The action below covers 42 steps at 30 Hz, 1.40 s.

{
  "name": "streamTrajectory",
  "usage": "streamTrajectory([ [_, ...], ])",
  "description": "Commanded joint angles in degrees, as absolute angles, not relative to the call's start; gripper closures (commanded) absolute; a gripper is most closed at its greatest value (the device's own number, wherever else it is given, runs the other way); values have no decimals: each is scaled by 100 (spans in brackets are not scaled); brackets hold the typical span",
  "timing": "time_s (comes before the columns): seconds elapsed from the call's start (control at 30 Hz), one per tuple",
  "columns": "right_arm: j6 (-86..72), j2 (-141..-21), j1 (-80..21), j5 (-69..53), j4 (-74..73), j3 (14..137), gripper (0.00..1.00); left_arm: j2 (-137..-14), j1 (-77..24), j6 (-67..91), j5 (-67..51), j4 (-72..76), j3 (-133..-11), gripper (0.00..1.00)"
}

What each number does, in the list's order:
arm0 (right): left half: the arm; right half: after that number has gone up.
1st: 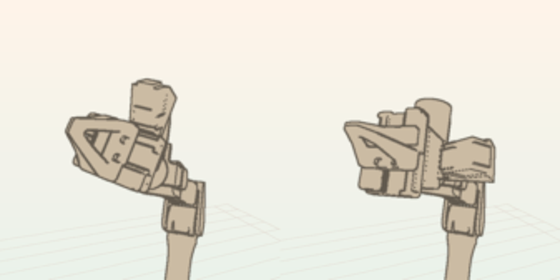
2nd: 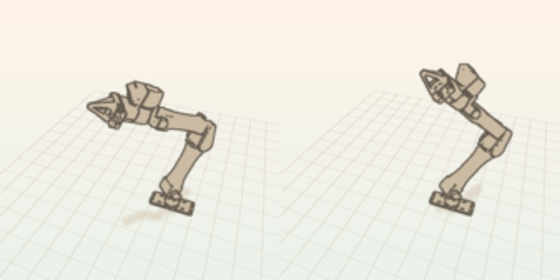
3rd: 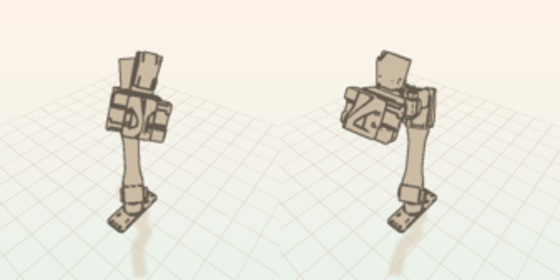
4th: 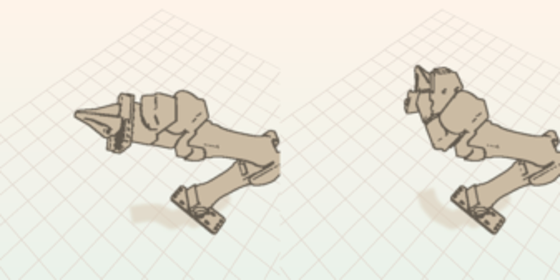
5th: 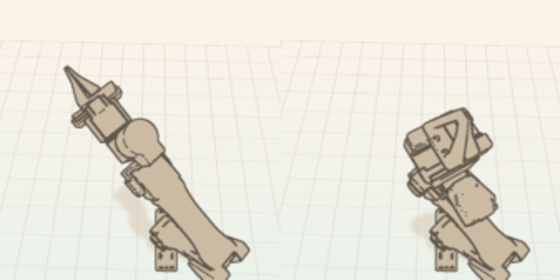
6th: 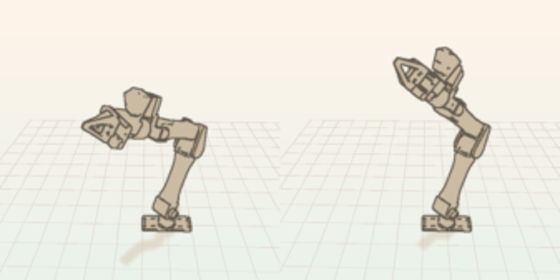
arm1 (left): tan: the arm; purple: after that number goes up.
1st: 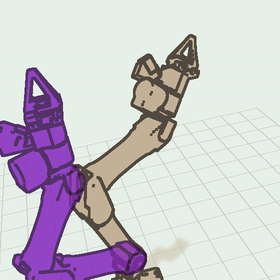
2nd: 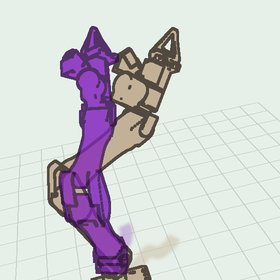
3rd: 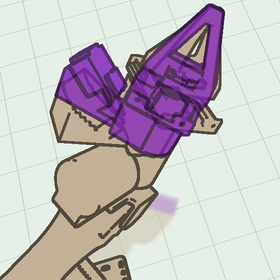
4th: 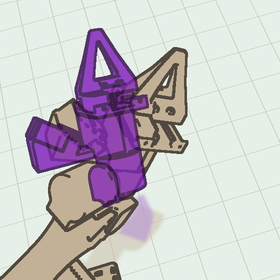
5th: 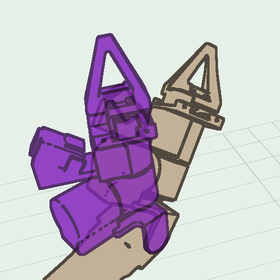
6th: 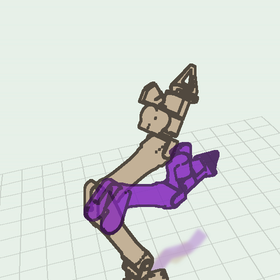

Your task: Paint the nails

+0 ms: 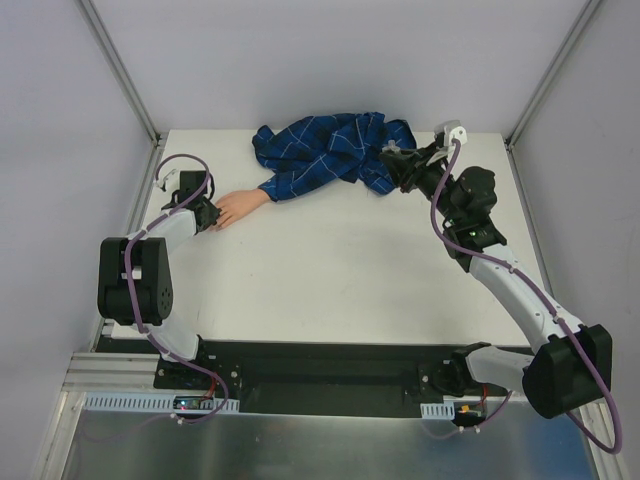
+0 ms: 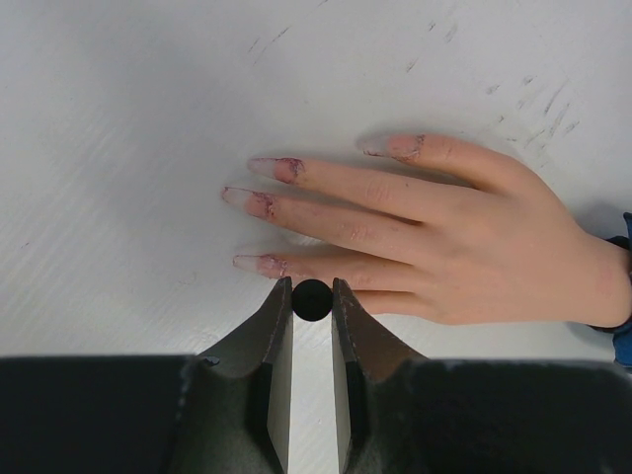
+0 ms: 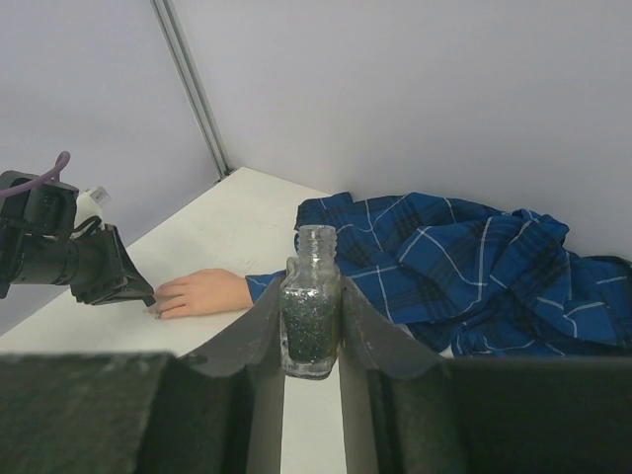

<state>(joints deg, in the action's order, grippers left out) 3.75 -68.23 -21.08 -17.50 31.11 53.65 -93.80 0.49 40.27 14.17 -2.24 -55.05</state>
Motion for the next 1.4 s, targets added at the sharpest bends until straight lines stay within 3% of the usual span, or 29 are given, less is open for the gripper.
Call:
streamTrajectory([
  [0.0,308,-6820,-2065,-1916,3612,5370,100,-9457,114,4034,1644,-229,-5704,100],
  [1.37,281,-6873,-2039,-1977,3630,5370,100,-9589,228,3973,1679,-272,-5801,100],
])
